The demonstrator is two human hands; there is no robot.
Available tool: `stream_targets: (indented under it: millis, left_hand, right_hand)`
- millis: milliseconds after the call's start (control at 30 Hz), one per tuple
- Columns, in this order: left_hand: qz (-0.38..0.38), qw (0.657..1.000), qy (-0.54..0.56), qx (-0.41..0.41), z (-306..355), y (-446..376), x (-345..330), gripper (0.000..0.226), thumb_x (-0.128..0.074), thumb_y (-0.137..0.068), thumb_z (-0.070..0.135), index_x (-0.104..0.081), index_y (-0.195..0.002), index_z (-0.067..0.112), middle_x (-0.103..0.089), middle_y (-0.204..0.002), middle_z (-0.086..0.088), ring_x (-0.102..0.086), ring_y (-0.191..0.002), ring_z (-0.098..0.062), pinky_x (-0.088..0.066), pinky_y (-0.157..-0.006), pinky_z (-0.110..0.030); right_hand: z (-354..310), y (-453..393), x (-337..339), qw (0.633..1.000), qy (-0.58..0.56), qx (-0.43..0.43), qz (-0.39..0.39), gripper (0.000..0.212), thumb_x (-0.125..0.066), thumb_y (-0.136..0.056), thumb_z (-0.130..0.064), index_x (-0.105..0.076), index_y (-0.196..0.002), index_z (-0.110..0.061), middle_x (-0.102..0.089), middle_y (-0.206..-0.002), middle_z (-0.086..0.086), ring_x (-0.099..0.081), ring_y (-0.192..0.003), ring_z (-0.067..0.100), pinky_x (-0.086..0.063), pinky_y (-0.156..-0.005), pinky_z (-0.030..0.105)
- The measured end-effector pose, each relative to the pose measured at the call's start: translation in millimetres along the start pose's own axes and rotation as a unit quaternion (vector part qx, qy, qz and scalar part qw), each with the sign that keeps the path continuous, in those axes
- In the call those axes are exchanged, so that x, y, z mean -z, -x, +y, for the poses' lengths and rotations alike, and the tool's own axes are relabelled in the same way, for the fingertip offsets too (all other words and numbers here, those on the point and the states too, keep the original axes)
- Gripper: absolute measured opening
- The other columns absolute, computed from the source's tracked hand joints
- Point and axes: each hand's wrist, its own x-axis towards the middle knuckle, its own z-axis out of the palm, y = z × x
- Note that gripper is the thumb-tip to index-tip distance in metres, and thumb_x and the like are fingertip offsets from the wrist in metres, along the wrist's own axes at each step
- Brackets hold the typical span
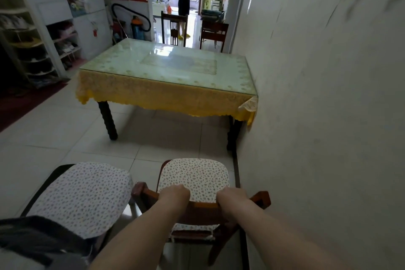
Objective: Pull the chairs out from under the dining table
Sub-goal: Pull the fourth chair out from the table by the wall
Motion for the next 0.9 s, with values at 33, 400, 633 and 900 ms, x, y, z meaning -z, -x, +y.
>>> stream_targets:
  millis: [33,400,633,900]
  left_hand:
    - [0.001,1.000,0.001,0.000,3,7,-2,0.029,-0.055,-0.089,0.003,-0.060,-0.118,0.008,-0.056,-0.116,-0.012,-0.058,-0.104,-0.030,-0.047,-0.079,-0.038]
    - [-0.019,1.000,-0.005,-0.013,18,74,-25,0.026,-0.053,-0.092,0.005,-0.059,-0.117,0.006,-0.057,-0.120,-0.013,-0.058,-0.108,-0.029,-0.050,-0.088,-0.039]
    - [-0.025,0.999,-0.015,-0.022,22,106,-46,0.026,-0.055,-0.093,0.010,-0.060,-0.119,0.006,-0.057,-0.119,-0.012,-0.058,-0.108,-0.028,-0.051,-0.090,-0.039]
    - [-0.029,0.999,-0.016,-0.020,25,132,-65,0.030,-0.054,-0.094,0.009,-0.056,-0.123,0.007,-0.055,-0.122,-0.013,-0.055,-0.111,-0.029,-0.048,-0.088,-0.039]
  right_hand:
    - [-1,5,-4,1.000,0.003,0.002,0.001,0.026,-0.065,-0.086,-0.011,-0.062,-0.111,-0.009,-0.061,-0.111,0.012,-0.060,-0.099,0.028,-0.051,-0.080,0.037]
    - [-32,55,-37,1.000,-0.015,-0.011,-0.018,0.023,-0.066,-0.085,-0.013,-0.064,-0.108,-0.011,-0.062,-0.112,0.010,-0.061,-0.100,0.028,-0.052,-0.082,0.036]
    - [-56,89,-54,1.000,-0.005,-0.023,-0.011,0.033,-0.068,-0.085,-0.014,-0.059,-0.117,-0.011,-0.060,-0.116,0.011,-0.060,-0.103,0.029,-0.052,-0.083,0.038]
    - [-75,115,-67,0.999,-0.014,-0.024,-0.018,0.026,-0.064,-0.087,-0.013,-0.061,-0.113,-0.011,-0.060,-0.116,0.012,-0.059,-0.103,0.028,-0.049,-0.079,0.037]
